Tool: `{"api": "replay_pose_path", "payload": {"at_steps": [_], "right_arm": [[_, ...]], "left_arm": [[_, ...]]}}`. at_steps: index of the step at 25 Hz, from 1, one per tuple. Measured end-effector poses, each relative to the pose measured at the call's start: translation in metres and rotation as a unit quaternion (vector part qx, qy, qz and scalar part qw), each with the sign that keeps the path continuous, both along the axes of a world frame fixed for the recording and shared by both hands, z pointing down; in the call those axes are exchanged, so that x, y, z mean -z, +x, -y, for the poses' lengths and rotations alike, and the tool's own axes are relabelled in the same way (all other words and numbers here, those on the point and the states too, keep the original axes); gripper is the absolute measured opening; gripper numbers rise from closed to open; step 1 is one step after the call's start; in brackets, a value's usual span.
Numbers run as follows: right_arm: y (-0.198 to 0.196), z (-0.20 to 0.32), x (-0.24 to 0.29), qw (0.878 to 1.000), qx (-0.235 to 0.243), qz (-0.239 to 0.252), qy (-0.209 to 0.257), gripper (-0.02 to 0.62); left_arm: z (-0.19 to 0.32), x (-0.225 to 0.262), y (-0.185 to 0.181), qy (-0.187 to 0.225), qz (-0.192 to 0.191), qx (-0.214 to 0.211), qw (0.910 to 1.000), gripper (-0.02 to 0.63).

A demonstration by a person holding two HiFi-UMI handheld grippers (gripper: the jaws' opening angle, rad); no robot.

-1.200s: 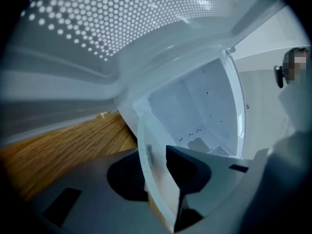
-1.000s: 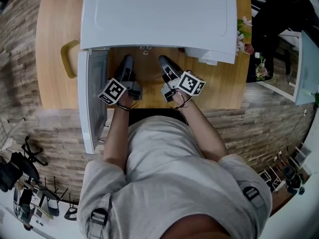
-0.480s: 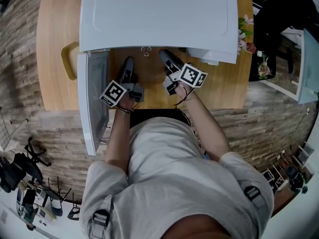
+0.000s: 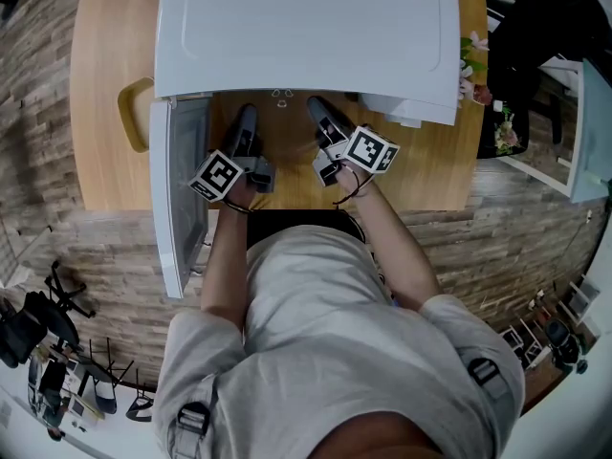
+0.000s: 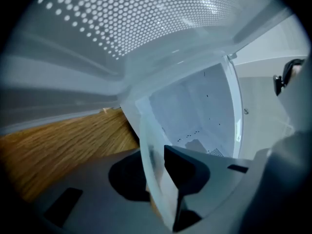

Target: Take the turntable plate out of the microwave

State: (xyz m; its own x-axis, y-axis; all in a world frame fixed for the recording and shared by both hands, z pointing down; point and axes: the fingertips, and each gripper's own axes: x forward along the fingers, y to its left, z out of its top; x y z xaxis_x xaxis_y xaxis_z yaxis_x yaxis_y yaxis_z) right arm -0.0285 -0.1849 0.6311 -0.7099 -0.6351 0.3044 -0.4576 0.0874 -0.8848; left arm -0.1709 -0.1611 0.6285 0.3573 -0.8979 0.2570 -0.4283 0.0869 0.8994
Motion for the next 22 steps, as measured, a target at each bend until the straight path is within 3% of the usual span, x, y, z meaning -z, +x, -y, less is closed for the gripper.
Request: {"api": "replay_pose_path", "payload": {"at_steps": [9, 22], "right_arm": [[0.007, -0.001, 0.001, 0.999, 0.012, -0.035, 0.028, 0.104], [0.013, -0.02, 0.013, 0.998, 0.019, -0.039, 0.046, 0.106]], "left_arm": [[-0.002, 0.002, 0.002, -0.006, 0.017, -0.012, 0.9998, 0.103], [-0.026, 0.009, 0.009, -0.009, 0.025, -0.002, 0.9996, 0.106]]}}
